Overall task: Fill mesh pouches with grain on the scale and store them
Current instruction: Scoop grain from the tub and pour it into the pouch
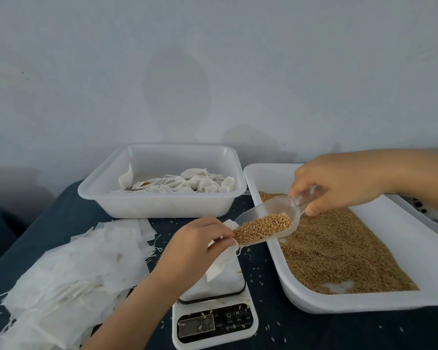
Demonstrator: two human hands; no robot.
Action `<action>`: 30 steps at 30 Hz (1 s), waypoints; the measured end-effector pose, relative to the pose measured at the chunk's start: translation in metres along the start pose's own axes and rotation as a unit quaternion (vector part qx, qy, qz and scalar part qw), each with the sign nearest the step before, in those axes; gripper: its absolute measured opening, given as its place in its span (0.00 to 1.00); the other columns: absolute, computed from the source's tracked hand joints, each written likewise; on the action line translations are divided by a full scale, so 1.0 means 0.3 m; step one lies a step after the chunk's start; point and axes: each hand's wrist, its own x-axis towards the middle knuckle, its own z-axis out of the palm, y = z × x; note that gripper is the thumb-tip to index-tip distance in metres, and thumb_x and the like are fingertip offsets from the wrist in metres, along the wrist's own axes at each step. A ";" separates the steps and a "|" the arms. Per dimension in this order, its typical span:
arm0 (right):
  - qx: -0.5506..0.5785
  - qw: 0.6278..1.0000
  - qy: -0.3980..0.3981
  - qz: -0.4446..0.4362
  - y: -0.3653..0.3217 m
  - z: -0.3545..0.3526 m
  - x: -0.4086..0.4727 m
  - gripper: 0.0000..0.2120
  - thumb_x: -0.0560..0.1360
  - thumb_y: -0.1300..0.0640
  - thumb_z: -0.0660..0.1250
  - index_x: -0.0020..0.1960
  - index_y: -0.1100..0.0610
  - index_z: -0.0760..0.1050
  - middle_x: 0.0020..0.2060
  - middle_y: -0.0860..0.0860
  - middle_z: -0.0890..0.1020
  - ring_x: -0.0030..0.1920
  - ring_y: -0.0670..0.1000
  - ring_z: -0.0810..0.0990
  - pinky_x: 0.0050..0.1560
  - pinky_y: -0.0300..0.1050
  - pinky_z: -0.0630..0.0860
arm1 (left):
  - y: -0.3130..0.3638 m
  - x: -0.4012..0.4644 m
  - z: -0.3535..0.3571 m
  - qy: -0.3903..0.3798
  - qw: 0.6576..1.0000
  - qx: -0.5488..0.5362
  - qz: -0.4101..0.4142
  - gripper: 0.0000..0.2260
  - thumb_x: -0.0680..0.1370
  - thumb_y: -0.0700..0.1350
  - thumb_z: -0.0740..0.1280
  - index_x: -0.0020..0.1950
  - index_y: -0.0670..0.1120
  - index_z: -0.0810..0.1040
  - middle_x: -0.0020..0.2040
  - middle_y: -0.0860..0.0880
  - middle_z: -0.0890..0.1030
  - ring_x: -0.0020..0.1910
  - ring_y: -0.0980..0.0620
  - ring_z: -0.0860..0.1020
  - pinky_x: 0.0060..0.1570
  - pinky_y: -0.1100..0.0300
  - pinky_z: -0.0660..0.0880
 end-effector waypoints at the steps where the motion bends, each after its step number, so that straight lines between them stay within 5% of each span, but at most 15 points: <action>1: -0.007 1.000 -0.007 0.006 -0.006 -0.007 -0.002 0.18 0.74 0.48 0.67 0.57 0.60 0.76 0.47 0.49 0.78 0.47 0.46 0.76 0.48 0.37 0.70 | 0.000 0.000 0.001 0.001 1.000 0.000 0.001 0.04 0.74 0.42 0.71 0.46 0.47 0.84 0.44 0.55 0.81 0.41 0.61 0.74 0.40 0.77 0.66; 6: -0.032 0.999 -0.028 0.017 -0.041 -0.040 -0.002 0.14 0.75 0.47 0.67 0.59 0.47 0.76 0.45 0.40 0.76 0.49 0.42 0.75 0.51 0.40 0.72 | -0.006 -0.005 0.005 0.002 1.000 -0.010 -0.006 0.04 0.74 0.43 0.70 0.47 0.48 0.84 0.44 0.56 0.81 0.40 0.65 0.74 0.40 0.77 0.66; 20: -0.066 0.996 -0.058 0.015 -0.080 -0.090 0.023 0.13 0.74 0.46 0.67 0.58 0.45 0.77 0.46 0.46 0.79 0.49 0.47 0.77 0.52 0.48 0.75 | -0.023 -0.014 0.002 0.006 1.000 -0.014 0.001 0.03 0.74 0.42 0.70 0.46 0.46 0.83 0.43 0.56 0.80 0.40 0.67 0.73 0.41 0.76 0.66; 26: -0.073 0.995 -0.061 0.023 -0.098 -0.113 0.027 0.11 0.74 0.47 0.67 0.56 0.45 0.77 0.47 0.44 0.78 0.46 0.42 0.75 0.44 0.38 0.71 | -0.024 -0.012 0.003 0.010 1.000 -0.015 -0.001 0.03 0.75 0.42 0.70 0.46 0.46 0.83 0.43 0.56 0.81 0.41 0.63 0.74 0.42 0.75 0.67; 30: -0.075 0.995 -0.063 0.026 -0.106 -0.129 0.037 0.11 0.74 0.48 0.67 0.56 0.46 0.77 0.48 0.44 0.79 0.48 0.44 0.76 0.48 0.40 0.72 | -0.024 -0.010 -0.002 0.013 1.000 -0.014 -0.003 0.03 0.75 0.42 0.70 0.45 0.47 0.83 0.43 0.56 0.81 0.42 0.61 0.75 0.42 0.74 0.68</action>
